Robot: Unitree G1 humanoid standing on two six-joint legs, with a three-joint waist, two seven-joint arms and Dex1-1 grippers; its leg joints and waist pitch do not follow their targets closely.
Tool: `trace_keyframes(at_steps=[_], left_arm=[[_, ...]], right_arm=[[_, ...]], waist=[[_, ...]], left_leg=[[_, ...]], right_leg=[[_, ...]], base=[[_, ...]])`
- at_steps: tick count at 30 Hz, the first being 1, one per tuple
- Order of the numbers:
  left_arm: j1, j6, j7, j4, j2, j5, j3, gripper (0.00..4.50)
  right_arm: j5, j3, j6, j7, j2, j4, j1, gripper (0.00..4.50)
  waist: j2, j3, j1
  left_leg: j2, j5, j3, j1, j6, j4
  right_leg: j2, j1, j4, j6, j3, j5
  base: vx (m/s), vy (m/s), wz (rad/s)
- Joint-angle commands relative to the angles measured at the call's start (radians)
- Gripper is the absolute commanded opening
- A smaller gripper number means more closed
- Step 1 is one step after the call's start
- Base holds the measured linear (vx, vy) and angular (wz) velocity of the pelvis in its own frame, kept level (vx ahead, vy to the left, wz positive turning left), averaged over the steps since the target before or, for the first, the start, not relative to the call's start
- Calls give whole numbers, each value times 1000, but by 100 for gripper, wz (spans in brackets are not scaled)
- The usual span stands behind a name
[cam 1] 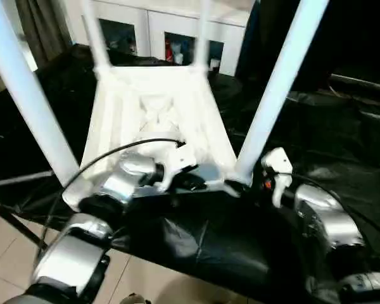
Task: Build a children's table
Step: Rotate leg to tighten
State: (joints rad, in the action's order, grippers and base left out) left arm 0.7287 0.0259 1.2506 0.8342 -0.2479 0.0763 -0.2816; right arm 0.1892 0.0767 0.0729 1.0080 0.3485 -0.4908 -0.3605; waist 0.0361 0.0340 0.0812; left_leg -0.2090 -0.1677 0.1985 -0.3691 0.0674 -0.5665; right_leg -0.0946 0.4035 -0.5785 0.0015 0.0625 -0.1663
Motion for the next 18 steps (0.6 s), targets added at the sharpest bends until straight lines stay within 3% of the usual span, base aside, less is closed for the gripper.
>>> trace_keyframes(at_steps=[1, 4, 7, 14, 16, 18], left_arm=[[-20, 2, 112, -44, -14, -47, -14, 0], [-26, 22, 130, -46, -41, -42, -14, 0], [-32, 28, 116, -47, -47, -43, -1, 0], [-46, 29, 87, -62, -33, -47, 7, 0], [-43, 41, 34, -46, -15, -39, 11, 0], [-29, 47, -58, -17, 5, -10, 12, 0]], right_arm=[[24, 46, 5, 123, 25, 44, 13, 358], [0, 56, -17, 145, 37, 22, 13, 358], [6, 49, -19, 138, 26, 0, 6, 326], [24, 51, -19, 135, 2, -11, 11, 280], [19, 41, -22, 94, -19, -29, 16, 277], [-34, 35, -47, -25, -39, -88, -1, 274]], waist=[[3, -55, 6], [2, -55, 9], [4, -53, 9], [7, -53, 9], [8, -53, 8], [8, -51, 3]], left_leg=[[-33, -204, -4, 15, -90, 57], [-32, -214, -3, 16, -79, 57], [-31, -244, -4, 17, -51, 61], [-30, -226, -4, 16, -52, 60], [-30, -235, -4, 16, -50, 60], [-29, -258, -6, 17, -38, 62]], right_leg=[[-43, -48, 43, -257, -32, -109], [-44, -45, 44, -259, -32, -122], [-47, -44, 49, -242, -33, -182], [-46, -44, 47, -236, -34, -171], [-47, -43, 50, -232, -34, -191], [-50, -37, 56, -223, -35, -232]], base=[[0, 0, 0], [0, 0, 0], [0, 0, 0], [0, 0, 0], [0, 0, 0], [0, 0, 0]])
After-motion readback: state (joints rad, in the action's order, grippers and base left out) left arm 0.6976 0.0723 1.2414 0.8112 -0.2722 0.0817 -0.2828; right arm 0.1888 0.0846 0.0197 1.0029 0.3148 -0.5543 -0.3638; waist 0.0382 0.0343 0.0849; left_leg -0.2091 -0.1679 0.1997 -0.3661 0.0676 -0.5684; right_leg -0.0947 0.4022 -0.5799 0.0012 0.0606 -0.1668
